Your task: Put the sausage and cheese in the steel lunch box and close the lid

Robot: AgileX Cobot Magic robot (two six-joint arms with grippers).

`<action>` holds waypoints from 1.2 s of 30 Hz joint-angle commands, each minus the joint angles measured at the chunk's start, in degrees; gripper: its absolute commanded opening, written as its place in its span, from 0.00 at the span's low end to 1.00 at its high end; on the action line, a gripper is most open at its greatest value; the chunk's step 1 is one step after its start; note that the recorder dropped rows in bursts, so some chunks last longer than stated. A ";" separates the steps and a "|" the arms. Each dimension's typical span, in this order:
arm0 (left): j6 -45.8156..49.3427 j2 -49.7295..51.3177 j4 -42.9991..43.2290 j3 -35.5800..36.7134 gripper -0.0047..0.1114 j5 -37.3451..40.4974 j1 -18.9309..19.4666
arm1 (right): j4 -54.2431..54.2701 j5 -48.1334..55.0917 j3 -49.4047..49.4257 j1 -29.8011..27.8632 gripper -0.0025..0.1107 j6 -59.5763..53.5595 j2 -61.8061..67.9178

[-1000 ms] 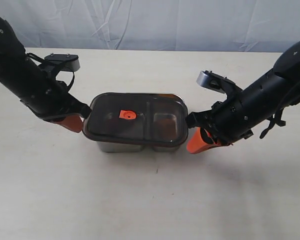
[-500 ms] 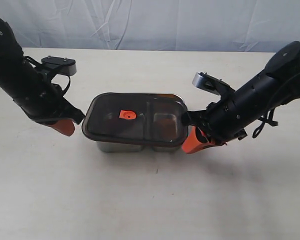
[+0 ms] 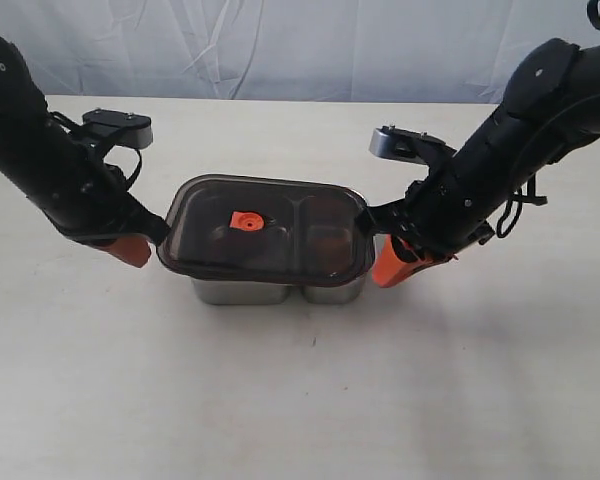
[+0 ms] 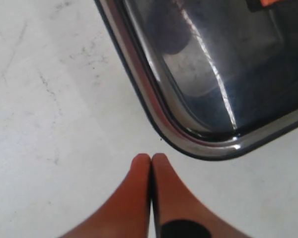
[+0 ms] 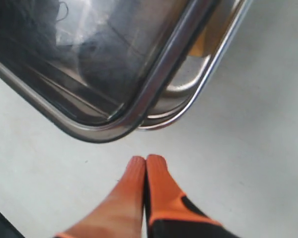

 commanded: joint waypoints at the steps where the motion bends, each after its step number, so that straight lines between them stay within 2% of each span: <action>1: 0.75 0.09 -0.06 -0.02 0.04 -5.09 0.08 | -1.86 1.87 -2.37 -0.06 0.01 0.51 0.06; 5: 1.28 0.19 -0.06 -0.02 0.04 -7.18 0.08 | -4.13 2.35 -4.27 -0.06 0.01 0.95 0.06; 16: 1.79 4.77 -4.10 -0.02 0.04 -6.92 -0.16 | -16.55 2.47 -7.19 -0.06 0.01 8.33 -0.83; 23: 5.36 4.52 -9.61 -0.02 0.04 -5.98 -0.16 | -17.12 1.40 -7.19 -0.06 0.01 8.33 -0.92; 36: 6.20 4.52 -10.54 -0.02 0.04 -3.95 -0.16 | -17.46 1.20 -7.19 -0.06 0.01 8.33 -0.92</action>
